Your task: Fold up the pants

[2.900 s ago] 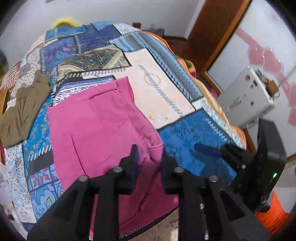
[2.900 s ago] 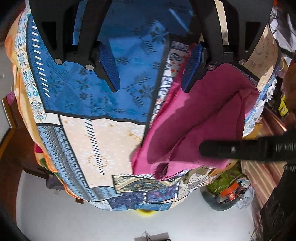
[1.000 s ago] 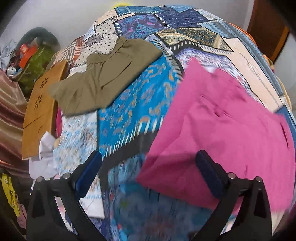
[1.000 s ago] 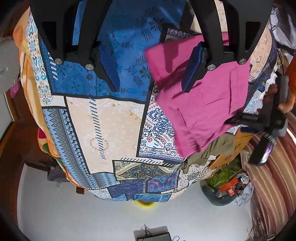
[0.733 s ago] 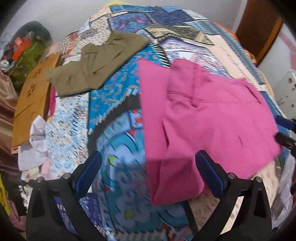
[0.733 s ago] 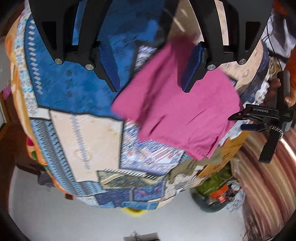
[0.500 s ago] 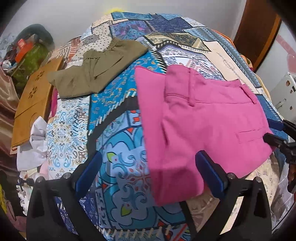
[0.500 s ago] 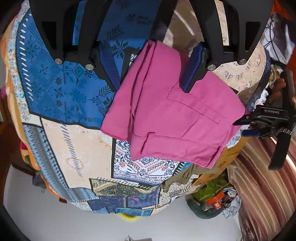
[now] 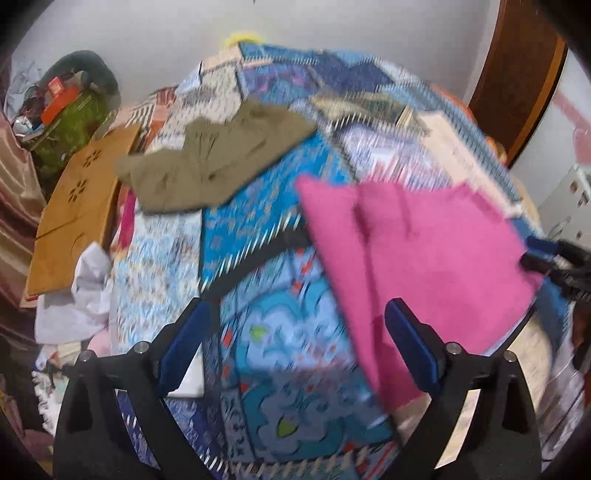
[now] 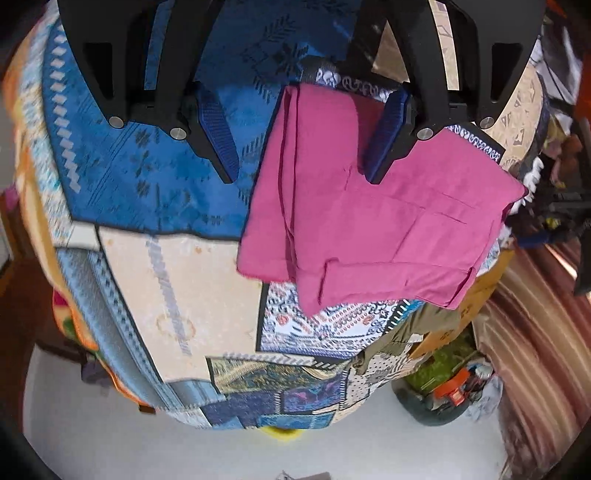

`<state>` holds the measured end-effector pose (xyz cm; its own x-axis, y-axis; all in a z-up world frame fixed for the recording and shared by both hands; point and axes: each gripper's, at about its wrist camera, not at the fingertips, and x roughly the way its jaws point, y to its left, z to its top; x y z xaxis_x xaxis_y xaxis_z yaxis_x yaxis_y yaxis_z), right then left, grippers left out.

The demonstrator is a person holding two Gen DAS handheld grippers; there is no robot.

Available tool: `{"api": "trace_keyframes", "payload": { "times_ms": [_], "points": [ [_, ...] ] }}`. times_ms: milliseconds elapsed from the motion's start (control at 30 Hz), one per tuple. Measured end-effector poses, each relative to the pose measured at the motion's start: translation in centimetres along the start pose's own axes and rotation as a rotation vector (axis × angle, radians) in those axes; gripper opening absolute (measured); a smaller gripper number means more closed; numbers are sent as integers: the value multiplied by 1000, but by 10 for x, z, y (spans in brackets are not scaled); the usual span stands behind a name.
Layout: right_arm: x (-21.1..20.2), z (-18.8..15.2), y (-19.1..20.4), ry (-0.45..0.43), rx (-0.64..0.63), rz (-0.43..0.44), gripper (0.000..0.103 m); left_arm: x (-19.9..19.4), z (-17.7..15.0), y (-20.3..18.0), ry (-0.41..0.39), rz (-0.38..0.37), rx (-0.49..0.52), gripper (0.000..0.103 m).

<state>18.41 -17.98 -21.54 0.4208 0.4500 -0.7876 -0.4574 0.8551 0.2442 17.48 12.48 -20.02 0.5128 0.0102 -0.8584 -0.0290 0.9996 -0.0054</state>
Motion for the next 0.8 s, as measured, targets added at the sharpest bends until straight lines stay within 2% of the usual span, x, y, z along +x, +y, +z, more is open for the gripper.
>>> {"api": "trace_keyframes", "payload": {
  "times_ms": [67, 167, 233, 333, 367, 433, 467, 533, 600, 633, 700, 733, 800],
  "points": [
    [-1, 10, 1, -16, -11, 1, 66, -6, 15, -8, -46, -4, 17, 97],
    [1, 25, 1, -43, -18, 15, 66, -3, 36, -23, -69, -32, 39, 87],
    [5, 36, 3, -55, -26, 23, 64, 8, 47, -31, -53, -49, 38, 76],
    [17, 49, 6, -50, -39, 40, 54, 28, 56, -42, -15, -66, 52, 64],
    [23, 52, 6, -40, -36, 48, 52, 34, 56, -45, -3, -71, 58, 62],
    [33, 57, 5, -22, -32, 57, 48, 49, 56, -50, 28, -86, 67, 50],
    [37, 57, 5, -13, -33, 57, 43, 54, 55, -52, 40, -95, 68, 46],
    [48, 57, 6, 14, -40, 61, 41, 64, 53, -53, 56, -117, 56, 37],
    [53, 56, 6, 21, -42, 63, 40, 67, 53, -51, 42, -120, 44, 32],
    [53, 55, 5, 16, -46, 68, 36, 68, 52, -50, 35, -120, 40, 29],
    [52, 54, 5, 7, -59, 65, 32, 69, 52, -50, 30, -114, 38, 28],
    [51, 52, 6, -4, -69, 51, 26, 70, 51, -49, 29, -110, 41, 27],
    [50, 51, 8, -15, -90, 33, 23, 71, 50, -48, 26, -106, 36, 27]
  ]
}}
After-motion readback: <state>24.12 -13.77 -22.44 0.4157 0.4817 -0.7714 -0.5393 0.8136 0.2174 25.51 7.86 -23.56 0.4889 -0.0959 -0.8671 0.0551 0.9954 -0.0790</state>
